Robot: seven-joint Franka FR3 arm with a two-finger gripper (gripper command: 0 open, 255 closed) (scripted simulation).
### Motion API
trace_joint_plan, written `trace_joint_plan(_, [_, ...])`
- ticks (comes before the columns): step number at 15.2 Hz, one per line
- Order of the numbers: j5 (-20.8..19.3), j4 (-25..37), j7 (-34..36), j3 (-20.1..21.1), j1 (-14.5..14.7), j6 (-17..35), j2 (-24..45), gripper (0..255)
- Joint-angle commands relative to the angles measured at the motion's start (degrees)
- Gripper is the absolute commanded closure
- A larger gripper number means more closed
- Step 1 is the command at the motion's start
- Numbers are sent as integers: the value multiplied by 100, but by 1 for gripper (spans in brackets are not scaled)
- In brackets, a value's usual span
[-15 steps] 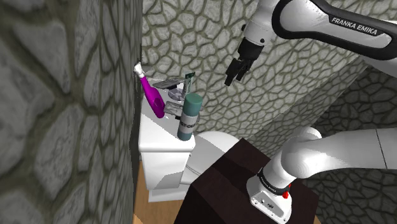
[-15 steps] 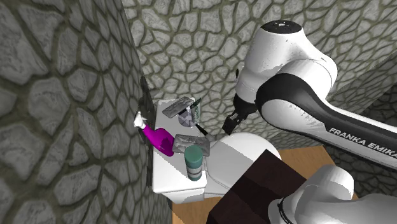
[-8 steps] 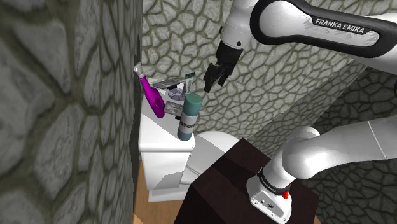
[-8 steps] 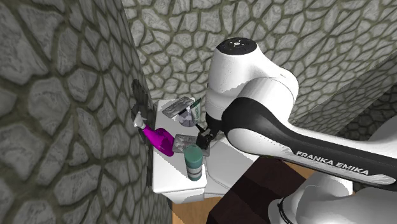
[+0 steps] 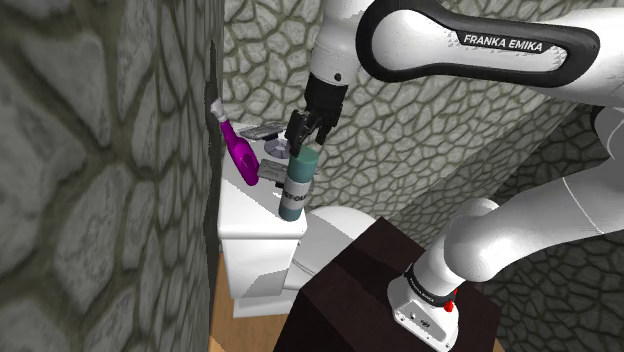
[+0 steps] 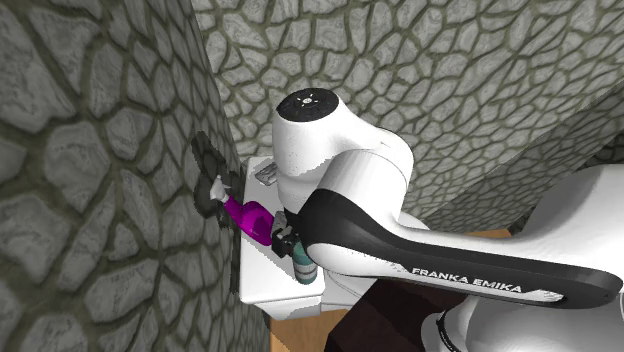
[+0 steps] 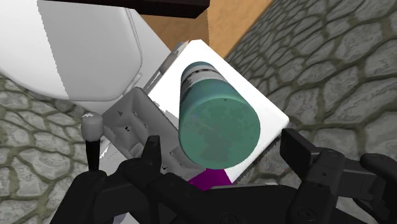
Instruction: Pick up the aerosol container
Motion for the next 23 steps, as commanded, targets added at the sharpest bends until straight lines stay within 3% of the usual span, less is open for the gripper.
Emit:
trace_joint_plan(1, [10,-125,11,25,7,139,14,0])
trace_joint_plan(7, [36,-469,7,64,23,490,20,0])
trace_joint_plan(8, [37,-475,4,61,24,489,13,255])
trace_joint_plan(17, [36,-469,7,64,23,490,20,255])
trace_joint_plan(23, [1,-13,13,14,2,30,17,255])
